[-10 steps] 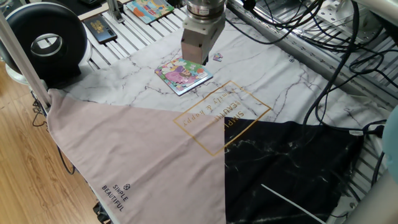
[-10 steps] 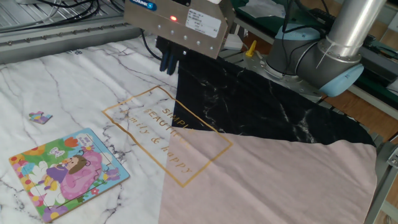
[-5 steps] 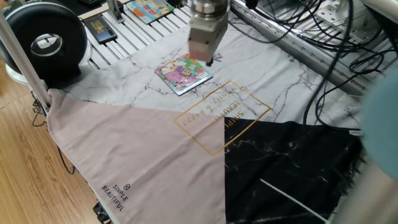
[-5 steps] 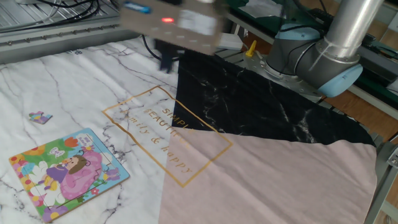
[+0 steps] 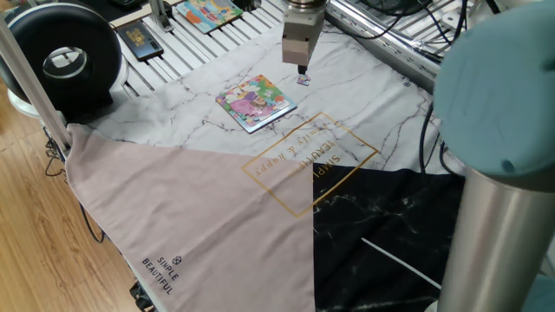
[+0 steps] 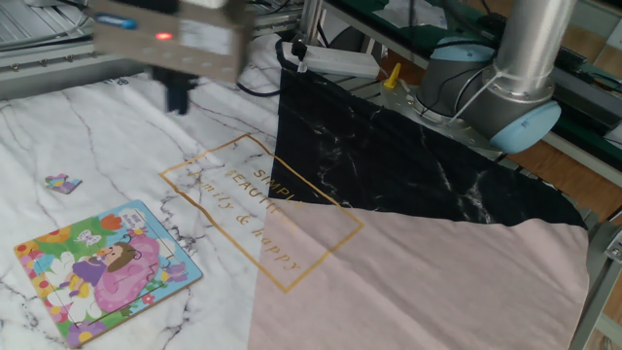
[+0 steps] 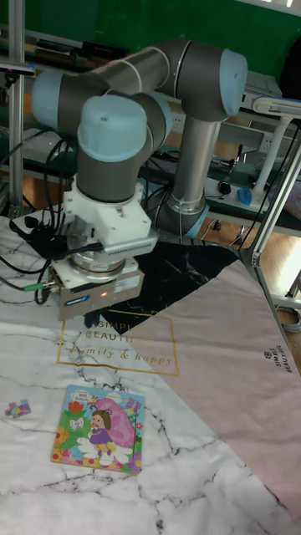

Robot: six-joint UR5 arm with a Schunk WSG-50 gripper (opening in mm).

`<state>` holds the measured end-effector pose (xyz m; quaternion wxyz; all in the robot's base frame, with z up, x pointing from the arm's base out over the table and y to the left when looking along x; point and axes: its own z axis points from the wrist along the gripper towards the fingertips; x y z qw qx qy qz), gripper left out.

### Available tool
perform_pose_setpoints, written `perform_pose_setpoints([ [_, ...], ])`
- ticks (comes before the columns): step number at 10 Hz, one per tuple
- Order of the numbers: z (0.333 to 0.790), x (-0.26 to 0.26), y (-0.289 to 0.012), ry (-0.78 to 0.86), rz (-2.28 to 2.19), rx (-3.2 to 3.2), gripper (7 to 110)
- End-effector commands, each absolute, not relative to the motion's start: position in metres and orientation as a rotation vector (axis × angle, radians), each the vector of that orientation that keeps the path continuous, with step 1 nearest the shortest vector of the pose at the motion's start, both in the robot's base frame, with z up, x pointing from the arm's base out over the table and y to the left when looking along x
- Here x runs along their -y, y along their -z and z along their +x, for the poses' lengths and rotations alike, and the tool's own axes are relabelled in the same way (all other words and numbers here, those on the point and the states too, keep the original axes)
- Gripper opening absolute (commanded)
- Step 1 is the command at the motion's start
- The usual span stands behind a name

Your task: Assemble one piece of a puzzle

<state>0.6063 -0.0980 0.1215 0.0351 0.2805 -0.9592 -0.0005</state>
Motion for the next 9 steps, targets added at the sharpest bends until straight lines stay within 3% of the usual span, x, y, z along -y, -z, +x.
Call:
perform_pose_setpoints([
  [1, 0.612, 0.132, -0.117, -0.121, 0.733, 2.949, 7],
  [7, 0.594, 0.091, -0.119, 0.156, 0.793, 2.907, 7],
  [8, 0.613, 0.090, -0.110, 0.249, 0.875, 2.934, 7],
  [9, 0.640, 0.130, -0.090, 0.180, 0.943, 2.938, 7],
])
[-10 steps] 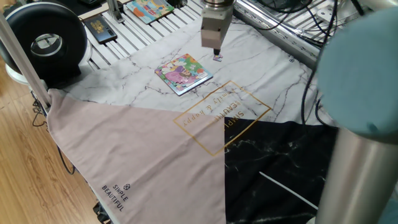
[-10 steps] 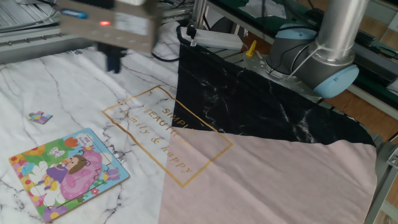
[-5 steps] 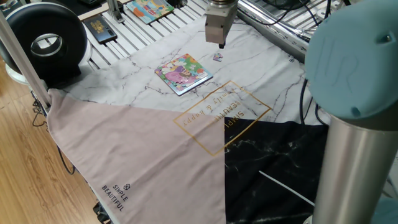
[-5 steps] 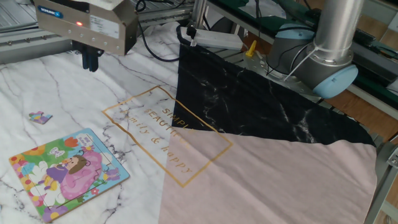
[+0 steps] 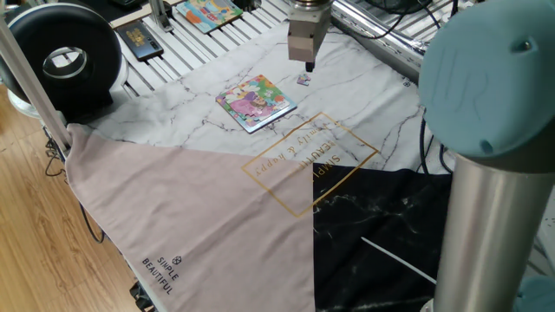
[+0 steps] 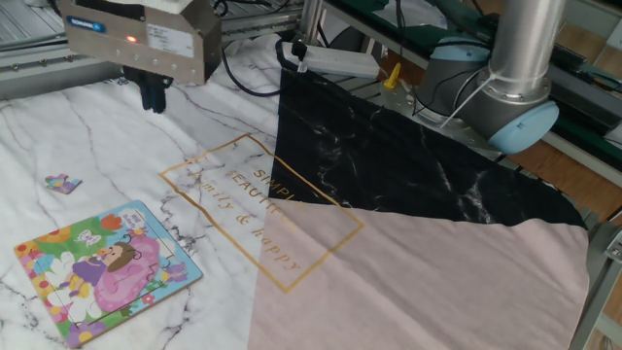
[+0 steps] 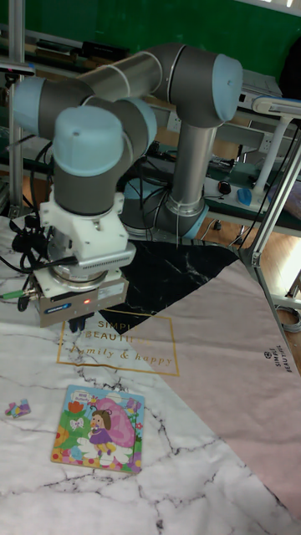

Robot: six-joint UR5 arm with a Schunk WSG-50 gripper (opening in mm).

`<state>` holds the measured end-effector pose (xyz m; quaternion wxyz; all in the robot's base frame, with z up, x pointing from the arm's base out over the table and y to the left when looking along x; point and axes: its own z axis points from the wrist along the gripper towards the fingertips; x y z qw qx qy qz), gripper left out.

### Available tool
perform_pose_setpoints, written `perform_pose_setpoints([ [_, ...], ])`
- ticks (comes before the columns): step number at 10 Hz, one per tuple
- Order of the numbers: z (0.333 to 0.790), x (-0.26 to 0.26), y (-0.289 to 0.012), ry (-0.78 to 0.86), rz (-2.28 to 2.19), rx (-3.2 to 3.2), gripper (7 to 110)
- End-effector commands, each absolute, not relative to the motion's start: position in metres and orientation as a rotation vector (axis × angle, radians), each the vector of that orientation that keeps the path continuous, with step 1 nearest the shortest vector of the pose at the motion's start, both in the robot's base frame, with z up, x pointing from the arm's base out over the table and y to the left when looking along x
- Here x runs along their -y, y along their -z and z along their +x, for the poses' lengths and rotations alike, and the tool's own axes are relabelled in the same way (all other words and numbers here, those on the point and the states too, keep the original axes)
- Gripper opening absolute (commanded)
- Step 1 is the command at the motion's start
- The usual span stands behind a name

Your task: Assemble one piece of a puzzle

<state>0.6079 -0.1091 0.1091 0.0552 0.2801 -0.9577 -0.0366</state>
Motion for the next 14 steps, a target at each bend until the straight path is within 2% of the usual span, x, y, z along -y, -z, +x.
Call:
perform_pose_setpoints([
  [1, 0.655, 0.158, -0.081, 0.080, 0.926, 2.933, 7],
  [3, 0.667, 0.182, -0.075, -0.010, 0.927, 2.930, 7],
  [5, 0.694, 0.174, -0.057, -0.030, 0.962, 3.007, 7],
  [6, 0.696, 0.171, -0.051, -0.006, 0.953, 3.020, 22],
  [7, 0.697, 0.186, -0.051, -0.060, 0.935, 3.016, 22],
  [8, 0.699, 0.191, -0.050, -0.058, 0.883, 3.051, 44],
  [9, 0.691, 0.183, -0.050, 0.018, 0.881, 3.042, 44],
  [10, 0.691, 0.197, -0.044, -0.062, 0.927, 3.006, 44],
  [14, 0.706, 0.186, -0.021, 0.009, 0.869, 3.054, 44],
])
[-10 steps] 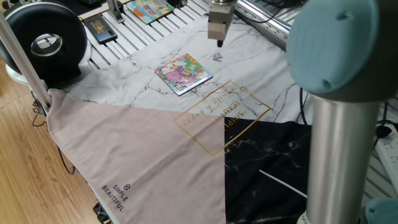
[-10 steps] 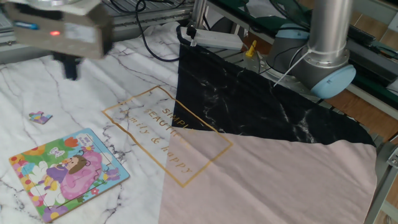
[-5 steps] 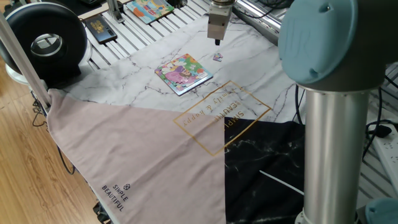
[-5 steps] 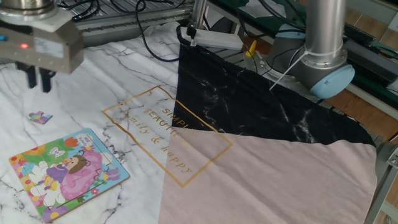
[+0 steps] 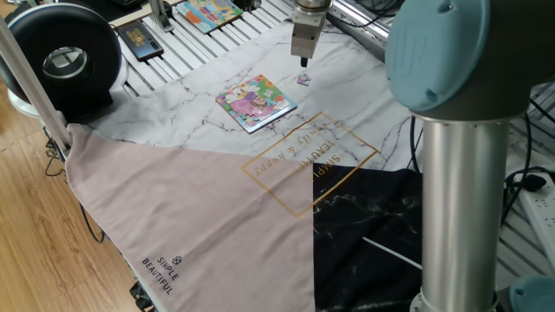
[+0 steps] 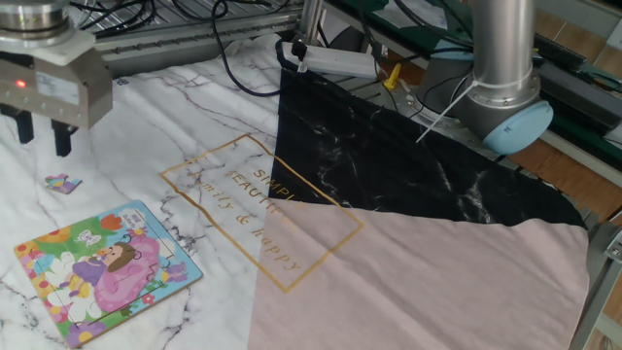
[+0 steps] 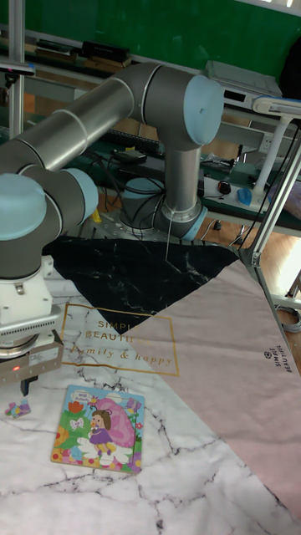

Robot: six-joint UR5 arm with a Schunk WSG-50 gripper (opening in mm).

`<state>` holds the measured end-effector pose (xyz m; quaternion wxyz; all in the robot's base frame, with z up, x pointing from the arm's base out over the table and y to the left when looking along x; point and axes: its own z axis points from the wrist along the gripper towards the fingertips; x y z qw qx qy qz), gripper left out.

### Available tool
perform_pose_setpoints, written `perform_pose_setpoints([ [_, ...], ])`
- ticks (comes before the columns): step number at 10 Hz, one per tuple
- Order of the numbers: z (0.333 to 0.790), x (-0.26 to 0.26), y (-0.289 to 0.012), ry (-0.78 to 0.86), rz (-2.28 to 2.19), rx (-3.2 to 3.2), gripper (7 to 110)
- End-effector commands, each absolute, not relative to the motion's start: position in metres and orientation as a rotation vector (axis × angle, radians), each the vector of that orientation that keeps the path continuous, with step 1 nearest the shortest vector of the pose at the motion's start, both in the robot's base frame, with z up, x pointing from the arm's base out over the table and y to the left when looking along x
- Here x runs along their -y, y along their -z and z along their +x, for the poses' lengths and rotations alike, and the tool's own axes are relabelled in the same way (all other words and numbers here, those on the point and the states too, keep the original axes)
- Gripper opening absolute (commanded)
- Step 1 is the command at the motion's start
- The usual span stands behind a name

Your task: Assemble one piece of a puzzle

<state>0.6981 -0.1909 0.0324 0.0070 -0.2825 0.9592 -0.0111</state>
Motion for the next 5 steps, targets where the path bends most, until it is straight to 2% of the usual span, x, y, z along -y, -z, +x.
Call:
perform_pose_setpoints([
  [1, 0.7078, 0.1801, -0.0222, -0.043, -0.845, -2.973, 44],
  [2, 0.7096, 0.1739, -0.0271, -0.078, -0.809, -2.963, 44],
  [3, 0.7104, 0.1762, -0.0275, -0.061, -0.765, -2.977, 66],
  [5, 0.7077, 0.1802, -0.0207, -0.024, -0.738, -2.994, 66],
])
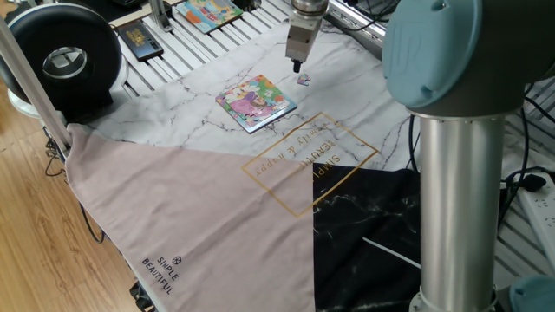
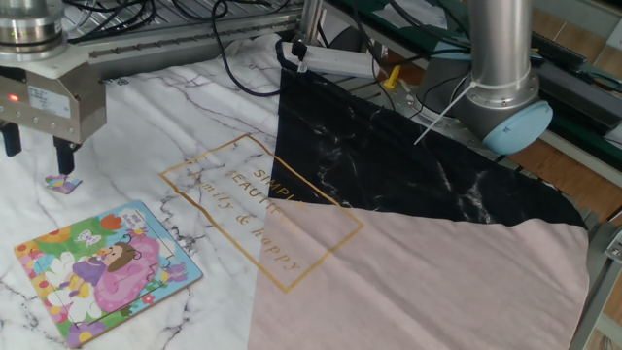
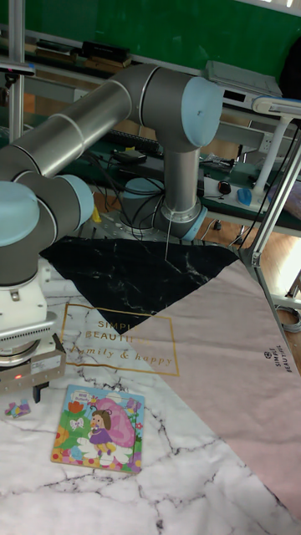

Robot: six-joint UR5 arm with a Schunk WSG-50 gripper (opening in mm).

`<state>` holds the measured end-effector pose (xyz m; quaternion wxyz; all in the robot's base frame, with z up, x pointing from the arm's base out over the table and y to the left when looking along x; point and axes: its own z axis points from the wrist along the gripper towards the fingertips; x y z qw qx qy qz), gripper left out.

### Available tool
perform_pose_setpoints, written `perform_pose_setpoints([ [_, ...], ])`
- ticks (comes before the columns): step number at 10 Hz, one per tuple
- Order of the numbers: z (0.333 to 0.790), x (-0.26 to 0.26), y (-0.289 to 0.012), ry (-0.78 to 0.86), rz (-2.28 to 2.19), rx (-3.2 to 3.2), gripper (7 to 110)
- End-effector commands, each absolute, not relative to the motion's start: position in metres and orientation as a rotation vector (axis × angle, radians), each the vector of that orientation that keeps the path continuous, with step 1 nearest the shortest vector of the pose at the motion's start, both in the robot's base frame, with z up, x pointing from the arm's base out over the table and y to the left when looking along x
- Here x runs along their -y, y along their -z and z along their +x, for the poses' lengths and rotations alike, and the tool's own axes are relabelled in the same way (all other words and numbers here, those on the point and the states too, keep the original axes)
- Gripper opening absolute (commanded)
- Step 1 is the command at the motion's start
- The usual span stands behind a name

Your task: Assemble one piece of a puzzle

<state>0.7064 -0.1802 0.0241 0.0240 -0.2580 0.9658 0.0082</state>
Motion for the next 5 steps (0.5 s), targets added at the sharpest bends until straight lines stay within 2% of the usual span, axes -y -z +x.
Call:
perform_pose_setpoints([
  [1, 0.701, 0.184, -0.020, -0.005, -0.738, -3.009, 66],
  [2, 0.695, 0.182, -0.018, -0.018, -0.740, -3.009, 44],
  [4, 0.708, 0.167, -0.026, -0.058, -0.712, -2.947, 44],
  [5, 0.697, 0.187, -0.029, 0.070, -0.726, -3.011, 44],
])
